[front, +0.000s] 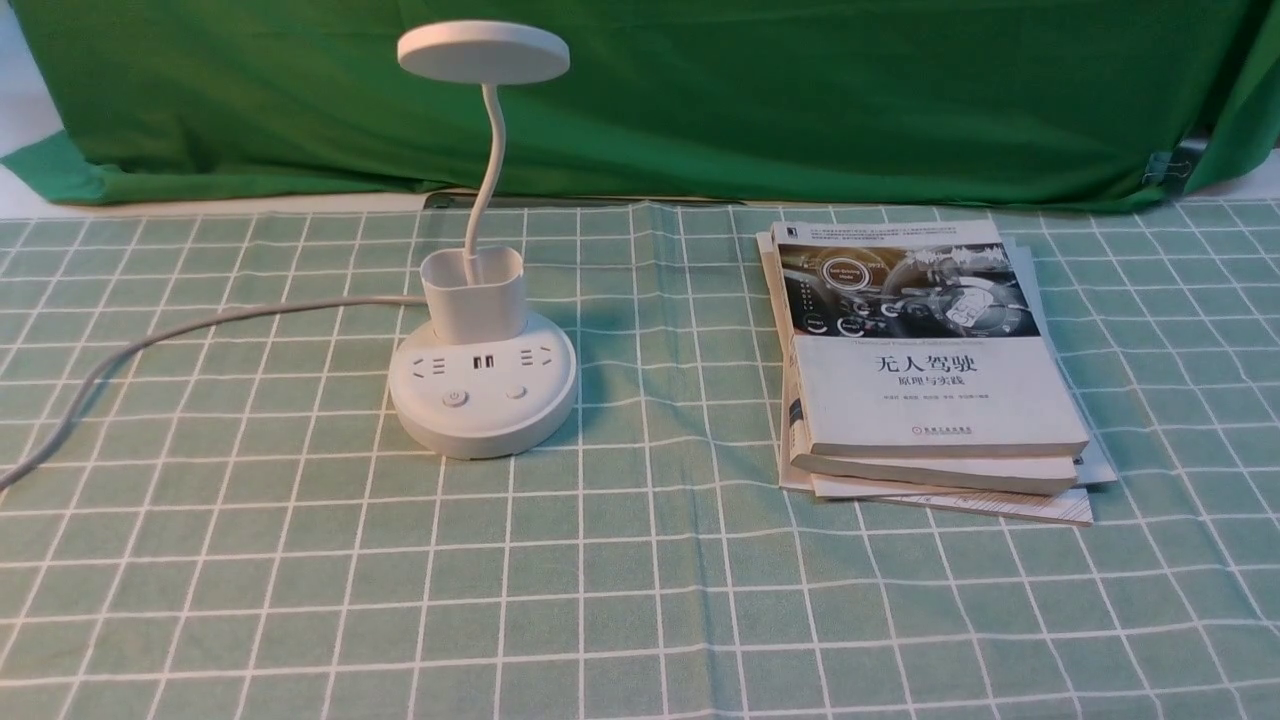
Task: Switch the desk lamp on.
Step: Use the left arm to press the button switch on the lamp holder
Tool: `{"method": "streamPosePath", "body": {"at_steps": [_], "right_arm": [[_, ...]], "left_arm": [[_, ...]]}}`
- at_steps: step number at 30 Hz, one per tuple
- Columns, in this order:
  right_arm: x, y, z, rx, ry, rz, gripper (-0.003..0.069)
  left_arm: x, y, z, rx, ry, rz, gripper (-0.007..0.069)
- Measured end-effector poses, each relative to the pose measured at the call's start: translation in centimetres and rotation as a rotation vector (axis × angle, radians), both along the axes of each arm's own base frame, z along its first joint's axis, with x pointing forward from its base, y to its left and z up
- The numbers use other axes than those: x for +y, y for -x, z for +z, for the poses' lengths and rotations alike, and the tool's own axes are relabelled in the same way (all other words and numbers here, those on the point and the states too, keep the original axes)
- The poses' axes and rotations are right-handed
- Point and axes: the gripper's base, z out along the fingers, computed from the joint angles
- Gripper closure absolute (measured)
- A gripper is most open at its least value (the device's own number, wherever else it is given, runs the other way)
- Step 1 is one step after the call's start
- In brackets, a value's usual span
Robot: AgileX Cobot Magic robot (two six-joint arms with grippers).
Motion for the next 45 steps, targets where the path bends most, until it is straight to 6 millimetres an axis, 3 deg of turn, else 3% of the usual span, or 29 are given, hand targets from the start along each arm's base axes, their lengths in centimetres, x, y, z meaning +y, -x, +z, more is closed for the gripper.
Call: {"method": "streamPosePath", "body": {"at_steps": [5, 8, 9, 12, 16, 17, 18, 24, 27, 31, 36, 45], "right_arm": [[0.0, 0.0, 0.0, 0.0, 0.0, 0.0, 0.0421], [0.0, 0.0, 0.0, 0.0, 0.0, 0.0, 0.0421], [0.0, 0.0, 0.0, 0.0, 0.0, 0.0, 0.0421], [0.0, 0.0, 0.0, 0.0, 0.0, 0.0, 0.0421], [0.0, 0.0, 0.0, 0.0, 0.0, 0.0, 0.0421], [0.0, 0.0, 0.0, 0.0, 0.0, 0.0, 0.0421], [0.0, 0.0, 0.0, 0.0, 0.0, 0.0, 0.0421], [0.0, 0.0, 0.0, 0.0, 0.0, 0.0, 0.0421], [0.0, 0.0, 0.0, 0.0, 0.0, 0.0, 0.0421], [0.0, 0.0, 0.0, 0.0, 0.0, 0.0, 0.0421], [0.0, 0.0, 0.0, 0.0, 0.0, 0.0, 0.0421], [0.0, 0.0, 0.0, 0.0, 0.0, 0.0, 0.0421]], "left_arm": [[-1.1, -5.8, -4.5, 0.46, 0.216, -0.054, 0.0623], [-2.2, -8.2, -6.6, 0.68, 0.266, -0.114, 0.0623], [-3.1, -9.9, -8.1, 0.823, 0.286, -0.165, 0.0623], [-5.5, -13.2, -10.0, 0.995, 0.25, -0.274, 0.0623], [-9.7, -17.2, -10.6, 1.043, 0.112, -0.376, 0.0623], [-9.9, -17.3, -10.3, 1.035, 0.115, -0.381, 0.0623], [-11.6, -19.4, -10.6, 1.039, 0.031, -0.383, 0.0623], [-14.1, -24.7, -11.1, 1.013, -0.077, -0.318, 0.0623], [-15.2, -27.7, -12.6, 1.022, -0.1, -0.301, 0.0623], [-16.1, -29.8, -14.4, 1.039, -0.116, -0.302, 0.0623], [-16.4, -30.7, -16.4, 1.074, -0.147, -0.298, 0.0623], [-16.3, -30.7, -16.6, 1.079, -0.177, -0.297, 0.0623]]}}
